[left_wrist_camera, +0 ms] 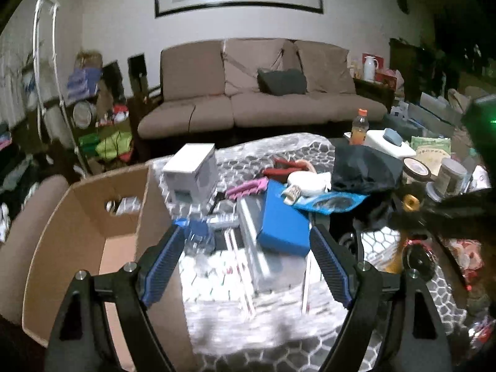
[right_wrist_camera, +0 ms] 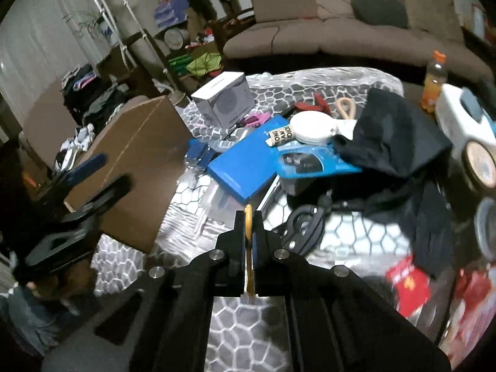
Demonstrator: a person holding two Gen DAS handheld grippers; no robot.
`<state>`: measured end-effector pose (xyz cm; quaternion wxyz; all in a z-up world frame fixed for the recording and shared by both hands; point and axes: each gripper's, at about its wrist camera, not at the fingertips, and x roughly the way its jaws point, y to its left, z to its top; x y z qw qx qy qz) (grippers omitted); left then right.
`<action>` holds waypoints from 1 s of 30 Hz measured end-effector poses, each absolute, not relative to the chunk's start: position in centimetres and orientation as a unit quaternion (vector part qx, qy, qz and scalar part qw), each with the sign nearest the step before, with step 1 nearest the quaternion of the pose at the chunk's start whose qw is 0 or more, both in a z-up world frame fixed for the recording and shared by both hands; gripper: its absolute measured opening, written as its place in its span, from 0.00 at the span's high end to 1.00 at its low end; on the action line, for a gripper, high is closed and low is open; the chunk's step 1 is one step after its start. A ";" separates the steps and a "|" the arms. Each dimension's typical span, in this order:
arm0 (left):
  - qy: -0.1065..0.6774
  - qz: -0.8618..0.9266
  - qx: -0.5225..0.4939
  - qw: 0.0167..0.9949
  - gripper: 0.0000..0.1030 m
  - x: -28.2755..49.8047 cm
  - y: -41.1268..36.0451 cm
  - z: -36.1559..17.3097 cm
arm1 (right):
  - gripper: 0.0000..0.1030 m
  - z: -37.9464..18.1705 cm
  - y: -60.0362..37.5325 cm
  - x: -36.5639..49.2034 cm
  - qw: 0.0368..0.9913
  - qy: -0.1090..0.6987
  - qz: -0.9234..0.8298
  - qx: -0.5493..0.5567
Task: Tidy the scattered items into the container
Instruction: 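Grasp the white printed tag with the left tool while the right tool holds the brush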
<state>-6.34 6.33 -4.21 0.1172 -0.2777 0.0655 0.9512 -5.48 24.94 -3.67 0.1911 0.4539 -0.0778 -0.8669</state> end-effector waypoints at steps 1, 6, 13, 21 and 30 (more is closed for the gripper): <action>0.070 0.953 -0.269 0.122 0.19 -6.5 6.9 -4.2 | 0.96 -3.3 25.0 -4.7 0.189 -0.083 -0.868 0.451; 0.060 0.933 -0.292 0.202 0.19 -10.6 9.5 -4.5 | 0.96 -1.9 25.6 0.2 0.184 -0.096 -0.882 0.423; 0.085 0.914 -0.333 0.217 0.27 -17.5 12.6 -7.5 | 0.96 -2.4 26.8 1.0 0.169 -0.093 -0.881 0.433; 0.075 0.894 -0.375 0.235 0.54 -21.3 14.3 -10.5 | 0.96 -3.7 27.2 -0.3 0.153 -0.090 -0.871 0.458; 0.060 0.888 -0.386 0.243 0.78 -22.9 14.4 -14.4 | 0.96 -4.6 26.5 -1.1 0.149 -0.091 -0.865 0.470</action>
